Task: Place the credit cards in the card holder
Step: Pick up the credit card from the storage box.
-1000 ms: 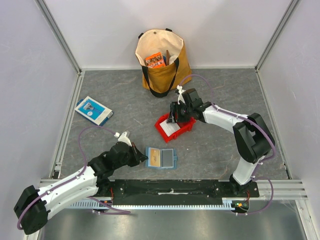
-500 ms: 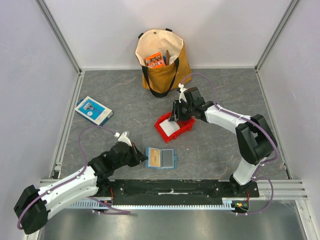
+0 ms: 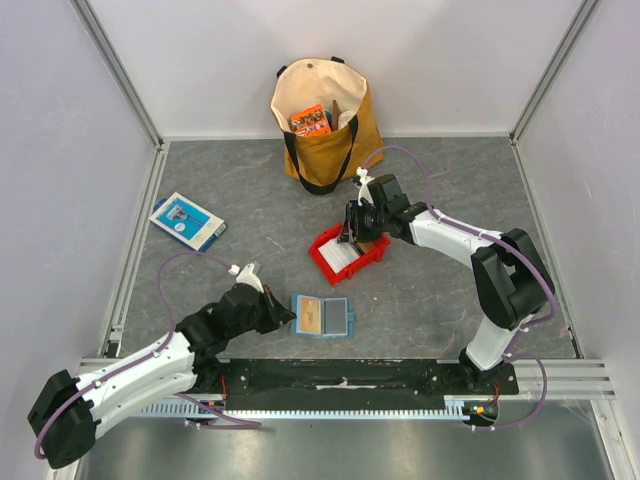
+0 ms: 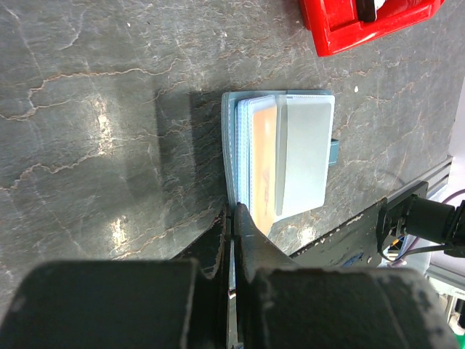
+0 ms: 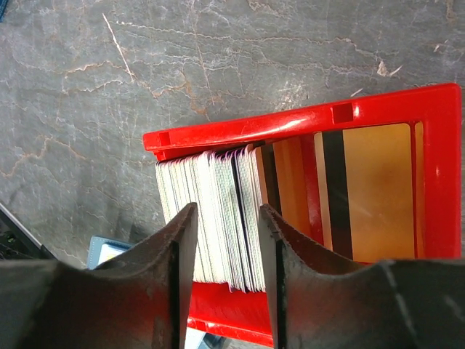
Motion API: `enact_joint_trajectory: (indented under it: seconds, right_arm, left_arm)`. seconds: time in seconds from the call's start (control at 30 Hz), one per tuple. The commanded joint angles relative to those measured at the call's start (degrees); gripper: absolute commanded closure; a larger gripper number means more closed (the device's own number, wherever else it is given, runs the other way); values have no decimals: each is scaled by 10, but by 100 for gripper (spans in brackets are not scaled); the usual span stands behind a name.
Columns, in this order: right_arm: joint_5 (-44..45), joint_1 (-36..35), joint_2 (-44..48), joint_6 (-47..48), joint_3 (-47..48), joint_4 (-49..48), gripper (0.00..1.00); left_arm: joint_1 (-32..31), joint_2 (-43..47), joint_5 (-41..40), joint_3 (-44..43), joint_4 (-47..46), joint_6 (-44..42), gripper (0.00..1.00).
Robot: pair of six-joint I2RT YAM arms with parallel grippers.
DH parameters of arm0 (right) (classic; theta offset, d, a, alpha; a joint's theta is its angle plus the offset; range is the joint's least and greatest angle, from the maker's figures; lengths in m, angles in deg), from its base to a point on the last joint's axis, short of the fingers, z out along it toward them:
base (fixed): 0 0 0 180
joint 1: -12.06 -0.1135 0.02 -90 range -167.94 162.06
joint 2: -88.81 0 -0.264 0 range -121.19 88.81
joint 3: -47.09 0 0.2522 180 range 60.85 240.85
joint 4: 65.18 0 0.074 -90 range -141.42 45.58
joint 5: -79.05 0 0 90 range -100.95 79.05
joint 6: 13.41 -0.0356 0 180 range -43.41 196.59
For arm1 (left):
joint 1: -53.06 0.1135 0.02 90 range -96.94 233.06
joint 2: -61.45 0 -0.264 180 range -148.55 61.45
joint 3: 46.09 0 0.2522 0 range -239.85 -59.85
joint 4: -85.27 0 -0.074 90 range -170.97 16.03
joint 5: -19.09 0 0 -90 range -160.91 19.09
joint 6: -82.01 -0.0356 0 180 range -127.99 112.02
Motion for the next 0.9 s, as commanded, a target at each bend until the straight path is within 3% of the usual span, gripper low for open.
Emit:
enact_joint_trajectory:
  seconds: [0.0, 0.17, 0.27, 0.47, 0.7, 0.87]
  right_arm:
    - [18, 2, 12, 4, 5, -7, 44]
    - [50, 2, -1, 18, 23, -1, 22]
    - [42, 2, -36, 31, 46, 22, 19]
    - [-28, 2, -60, 40, 48, 30, 22]
    - [-57, 2, -40, 34, 33, 22, 39]
    - [-69, 2, -33, 29, 30, 19, 45]
  left_arm:
    - [0, -2, -6, -15, -14, -3, 98]
    - [-1, -3, -8, -16, -14, -5, 98]
    - [-1, -3, -8, -17, -14, -5, 98]
    - [0, -7, -9, -18, -14, -5, 98]
    - [0, -14, -6, -18, -20, -5, 98]
    - [-1, -16, -4, -18, -22, -6, 98]
